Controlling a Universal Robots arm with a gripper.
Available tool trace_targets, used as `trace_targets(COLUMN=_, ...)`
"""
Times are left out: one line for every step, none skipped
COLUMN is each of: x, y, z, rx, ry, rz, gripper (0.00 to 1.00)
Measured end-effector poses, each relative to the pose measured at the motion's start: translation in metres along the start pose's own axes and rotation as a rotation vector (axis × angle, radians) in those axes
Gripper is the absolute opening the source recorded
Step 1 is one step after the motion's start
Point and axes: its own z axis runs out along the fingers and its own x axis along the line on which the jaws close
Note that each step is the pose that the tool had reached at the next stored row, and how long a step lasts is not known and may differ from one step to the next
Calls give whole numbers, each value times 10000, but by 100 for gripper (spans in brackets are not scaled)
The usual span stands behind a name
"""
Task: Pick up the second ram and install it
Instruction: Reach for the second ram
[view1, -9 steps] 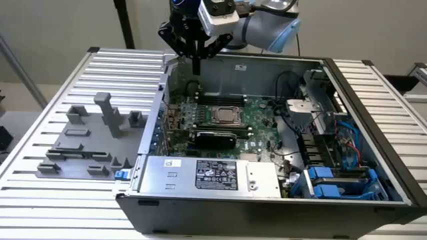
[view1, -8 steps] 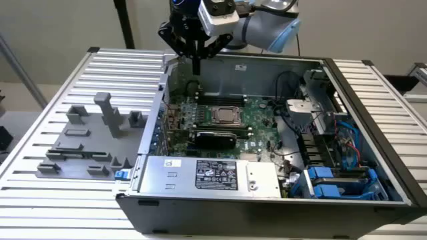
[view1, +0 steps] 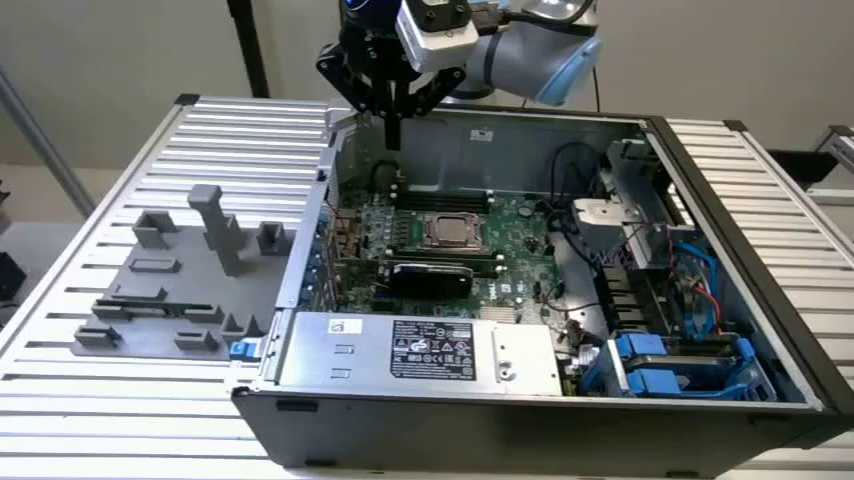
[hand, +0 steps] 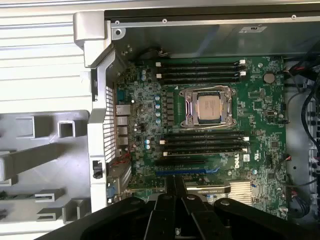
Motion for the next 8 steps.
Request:
trace_targets(x=0, y=0, z=0, rx=0, ry=0, rz=0, gripper=0)
trace_targets(x=13, y=-1, z=-2, rx=3, ry=-2, rz=1, gripper=0)
trace_targets(x=29, y=-2, z=-2, rx=2, ry=-5, rz=1, gripper=0)
trace_targets(x=60, y=-6, z=-3, rx=1, ry=-12, rz=-1, gripper=0)
trace_targets(x=105, y=-13, z=-4, rx=-1, ry=-24, rz=-1, gripper=0)
trace_targets(x=150, y=-21, z=-5, rx=-2, ry=-31, rz=-1, gripper=0)
trace_targets(x=195, y=-29, z=-6, rx=-2, ry=-37, rz=-1, gripper=0)
trace_targets(x=241, y=-39, z=-7, rx=-2, ry=-42, rz=-2, gripper=0)
